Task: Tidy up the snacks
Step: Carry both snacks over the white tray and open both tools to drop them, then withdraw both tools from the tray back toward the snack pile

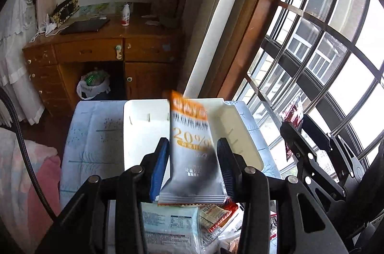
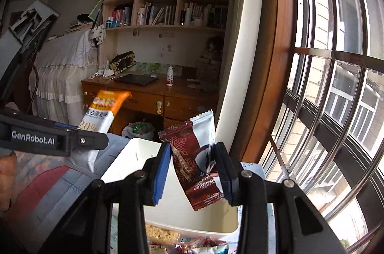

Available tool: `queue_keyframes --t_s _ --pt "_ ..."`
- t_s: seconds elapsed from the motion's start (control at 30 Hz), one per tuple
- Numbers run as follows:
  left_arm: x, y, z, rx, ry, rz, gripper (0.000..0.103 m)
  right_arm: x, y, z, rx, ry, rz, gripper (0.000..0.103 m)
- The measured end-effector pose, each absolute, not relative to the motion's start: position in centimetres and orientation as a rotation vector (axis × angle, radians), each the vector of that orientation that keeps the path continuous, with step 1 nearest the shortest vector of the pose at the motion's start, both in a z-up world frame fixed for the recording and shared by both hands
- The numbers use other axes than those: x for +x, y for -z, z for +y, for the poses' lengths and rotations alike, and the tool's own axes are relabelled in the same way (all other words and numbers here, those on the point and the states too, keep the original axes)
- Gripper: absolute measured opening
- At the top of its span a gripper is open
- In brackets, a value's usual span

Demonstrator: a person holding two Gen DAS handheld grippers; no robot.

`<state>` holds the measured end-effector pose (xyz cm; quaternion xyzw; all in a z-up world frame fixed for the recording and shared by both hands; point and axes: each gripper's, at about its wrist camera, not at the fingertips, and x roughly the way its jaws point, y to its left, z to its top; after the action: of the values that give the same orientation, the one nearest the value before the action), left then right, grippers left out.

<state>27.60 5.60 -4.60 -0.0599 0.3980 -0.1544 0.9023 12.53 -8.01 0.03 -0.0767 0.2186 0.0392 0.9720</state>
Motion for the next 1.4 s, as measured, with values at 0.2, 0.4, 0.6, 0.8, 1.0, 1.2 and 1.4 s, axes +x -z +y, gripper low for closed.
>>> queue_keyframes --t_s 0.2,0.4,0.6,0.8,1.0,1.2,1.4 --pt "30.0 6.5 6.8 -0.152 0.316 0.834 0.04 15.7 1.5 -8.1 -0.097 -0.018 0.493 0.039" --pt "30.5 6.9 7.7 -0.167 0.288 0.87 0.049 17.8 2.4 -8.2 -0.067 0.0 0.556 0.063" --pt "30.0 6.1 8.0 -0.178 0.223 0.912 0.062 17.3 2.3 -8.5 -0.041 0.007 0.565 0.065" --pt "27.6 4.8 7.5 -0.177 0.179 0.936 0.067 15.4 0.6 -9.4 -0.03 0.004 0.548 0.065" --pt "23.9 3.4 6.8 -0.177 0.153 0.956 0.067 12.4 -1.6 -10.8 -0.01 -0.008 0.518 0.071" --pt "19.1 2.4 6.1 -0.183 0.148 0.939 0.067 8.2 -2.9 -11.8 -0.003 -0.029 0.501 0.072" --pt "14.5 2.6 5.6 -0.194 0.141 0.947 0.067 4.5 -3.2 -12.8 0.021 -0.045 0.519 0.072"
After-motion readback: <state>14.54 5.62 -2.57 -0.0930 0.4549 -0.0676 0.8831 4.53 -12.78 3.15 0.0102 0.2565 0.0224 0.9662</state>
